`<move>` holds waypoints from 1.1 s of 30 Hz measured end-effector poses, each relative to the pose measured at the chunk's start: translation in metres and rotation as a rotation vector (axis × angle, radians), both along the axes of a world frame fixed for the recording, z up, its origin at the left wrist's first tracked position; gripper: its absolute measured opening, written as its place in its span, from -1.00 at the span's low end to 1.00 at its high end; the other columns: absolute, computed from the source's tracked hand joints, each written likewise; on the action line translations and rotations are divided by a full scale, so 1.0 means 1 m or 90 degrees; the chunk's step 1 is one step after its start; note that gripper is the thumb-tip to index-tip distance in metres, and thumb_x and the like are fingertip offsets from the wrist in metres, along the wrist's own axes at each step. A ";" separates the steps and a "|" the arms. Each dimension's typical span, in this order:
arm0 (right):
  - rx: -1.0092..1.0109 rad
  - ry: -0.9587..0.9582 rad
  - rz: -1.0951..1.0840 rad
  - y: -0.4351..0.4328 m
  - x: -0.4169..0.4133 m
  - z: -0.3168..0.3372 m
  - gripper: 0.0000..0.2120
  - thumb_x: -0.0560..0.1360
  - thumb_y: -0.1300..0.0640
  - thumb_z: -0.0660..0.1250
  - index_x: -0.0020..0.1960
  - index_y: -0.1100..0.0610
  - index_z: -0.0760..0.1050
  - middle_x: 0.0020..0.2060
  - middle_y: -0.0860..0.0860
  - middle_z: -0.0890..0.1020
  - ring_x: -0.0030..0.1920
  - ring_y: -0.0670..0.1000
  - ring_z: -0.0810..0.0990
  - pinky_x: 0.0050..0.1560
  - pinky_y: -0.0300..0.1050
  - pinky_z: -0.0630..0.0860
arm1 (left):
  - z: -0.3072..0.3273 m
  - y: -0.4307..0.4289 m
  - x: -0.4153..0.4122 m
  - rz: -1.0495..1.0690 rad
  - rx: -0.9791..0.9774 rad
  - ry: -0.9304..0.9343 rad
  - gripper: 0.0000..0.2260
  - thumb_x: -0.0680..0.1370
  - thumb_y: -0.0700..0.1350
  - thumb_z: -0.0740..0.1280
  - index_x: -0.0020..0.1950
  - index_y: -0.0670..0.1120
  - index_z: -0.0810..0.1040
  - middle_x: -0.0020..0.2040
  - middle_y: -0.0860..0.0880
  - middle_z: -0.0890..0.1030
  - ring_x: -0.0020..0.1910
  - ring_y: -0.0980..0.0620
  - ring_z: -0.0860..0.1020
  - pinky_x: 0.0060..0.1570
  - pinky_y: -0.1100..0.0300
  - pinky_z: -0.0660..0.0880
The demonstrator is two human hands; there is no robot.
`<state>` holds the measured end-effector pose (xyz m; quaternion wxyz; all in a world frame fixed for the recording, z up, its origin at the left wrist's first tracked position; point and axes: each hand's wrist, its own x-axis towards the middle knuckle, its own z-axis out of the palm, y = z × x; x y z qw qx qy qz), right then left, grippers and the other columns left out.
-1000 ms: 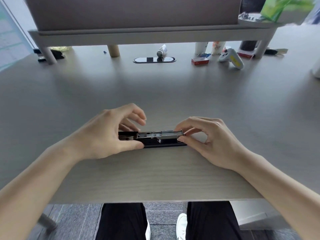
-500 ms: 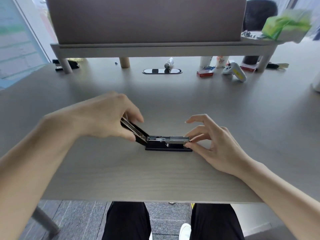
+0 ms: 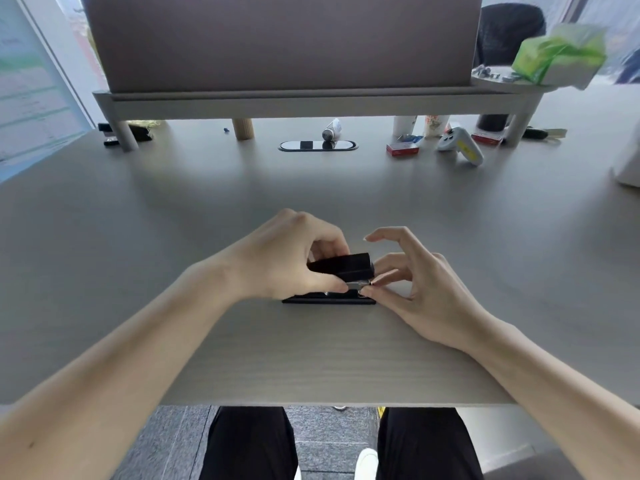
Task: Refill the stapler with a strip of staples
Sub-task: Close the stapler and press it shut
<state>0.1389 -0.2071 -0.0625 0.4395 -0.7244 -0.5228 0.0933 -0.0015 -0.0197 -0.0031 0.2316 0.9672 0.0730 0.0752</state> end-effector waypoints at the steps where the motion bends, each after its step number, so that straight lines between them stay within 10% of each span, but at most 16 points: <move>1: 0.000 0.006 0.004 0.000 0.000 0.000 -0.45 0.50 0.22 0.59 0.39 0.03 0.42 -0.20 -0.17 0.74 -0.08 -0.16 0.77 -0.21 -0.53 0.44 | -0.003 0.000 0.000 -0.003 -0.001 0.011 -0.80 0.43 0.02 0.62 0.01 0.06 0.74 -0.16 0.14 0.76 -0.25 0.31 0.63 -0.25 0.45 0.45; 10: -0.057 0.020 -0.004 0.000 0.002 -0.002 -0.28 0.39 0.02 0.66 0.43 -0.15 0.36 -0.08 -0.13 0.76 -0.03 -0.15 0.75 -0.11 -0.44 0.51 | -0.021 -0.020 0.022 0.119 -0.079 0.087 -0.48 0.73 0.20 0.07 -0.31 -0.11 0.31 -0.42 0.00 0.35 -0.41 0.00 0.34 -0.31 0.05 0.27; 26: -0.058 0.009 -0.005 0.001 0.009 -0.009 -0.19 0.38 0.02 0.66 0.49 -0.17 0.31 -0.13 -0.13 0.74 -0.02 -0.11 0.73 -0.03 -0.14 0.65 | -0.030 -0.034 0.031 0.164 0.015 0.056 -0.39 0.73 0.20 -0.04 -0.39 -0.14 0.31 -0.42 -0.08 0.47 -0.40 -0.10 0.46 -0.36 0.07 0.28; 33: -0.048 0.008 0.005 0.001 0.012 -0.011 -0.17 0.38 0.04 0.67 0.52 -0.14 0.32 -0.13 -0.12 0.74 -0.03 -0.14 0.74 -0.14 -0.43 0.52 | -0.031 -0.035 0.031 0.165 0.031 0.030 -0.39 0.72 0.23 0.00 -0.40 -0.12 0.30 -0.42 -0.06 0.49 -0.44 -0.03 0.45 -0.39 0.10 0.26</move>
